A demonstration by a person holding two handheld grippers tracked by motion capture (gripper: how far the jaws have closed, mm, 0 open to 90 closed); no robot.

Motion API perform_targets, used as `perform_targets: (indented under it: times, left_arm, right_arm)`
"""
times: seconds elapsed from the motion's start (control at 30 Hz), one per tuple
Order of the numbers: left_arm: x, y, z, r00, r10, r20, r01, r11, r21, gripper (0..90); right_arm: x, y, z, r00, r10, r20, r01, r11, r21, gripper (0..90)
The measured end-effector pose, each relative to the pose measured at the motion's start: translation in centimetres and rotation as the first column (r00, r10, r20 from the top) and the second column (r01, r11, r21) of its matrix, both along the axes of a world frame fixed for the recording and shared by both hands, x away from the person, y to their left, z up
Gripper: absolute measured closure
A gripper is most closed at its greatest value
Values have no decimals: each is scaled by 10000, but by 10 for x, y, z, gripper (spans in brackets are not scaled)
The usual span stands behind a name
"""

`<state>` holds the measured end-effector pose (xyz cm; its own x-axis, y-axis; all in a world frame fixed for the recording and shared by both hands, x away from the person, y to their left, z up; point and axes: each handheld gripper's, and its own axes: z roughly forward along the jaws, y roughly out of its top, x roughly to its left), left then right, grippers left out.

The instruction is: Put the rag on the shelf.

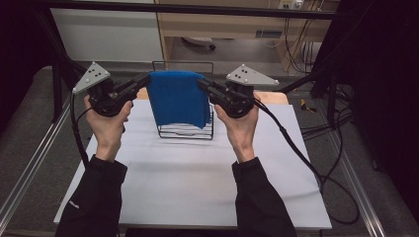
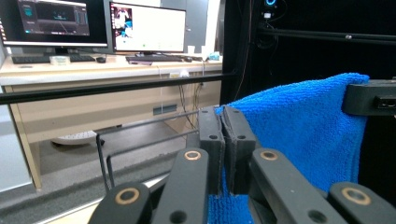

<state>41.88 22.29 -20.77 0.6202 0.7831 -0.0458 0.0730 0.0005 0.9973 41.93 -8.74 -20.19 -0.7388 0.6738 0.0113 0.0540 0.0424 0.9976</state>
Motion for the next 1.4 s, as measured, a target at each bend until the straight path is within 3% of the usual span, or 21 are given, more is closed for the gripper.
perform_targets:
  times: [0.37, 0.67, 0.87, 1.4]
  left_arm:
    - [8, -1, 19, 9996, 147, 233, -144, 9998, -143, 871]
    - [16, 1, 27, 9993, 188, 322, -173, 9988, -468, 871]
    - [21, 0, 37, 9985, 268, 478, -247, 9987, -438, 871]
    - [40, -7, 51, 9985, 254, 490, -222, 9976, -650, 871]
  right_arm:
    - [8, 2, 16, 9994, -125, 332, 120, 9998, 172, 845]
    - [16, 4, 23, 9985, -174, 516, 159, 9994, 308, 846]
    - [24, 3, 30, 9981, -180, 593, 153, 9988, 456, 847]
    - [44, -2, 47, 9964, -377, 753, 344, 9985, 437, 847]
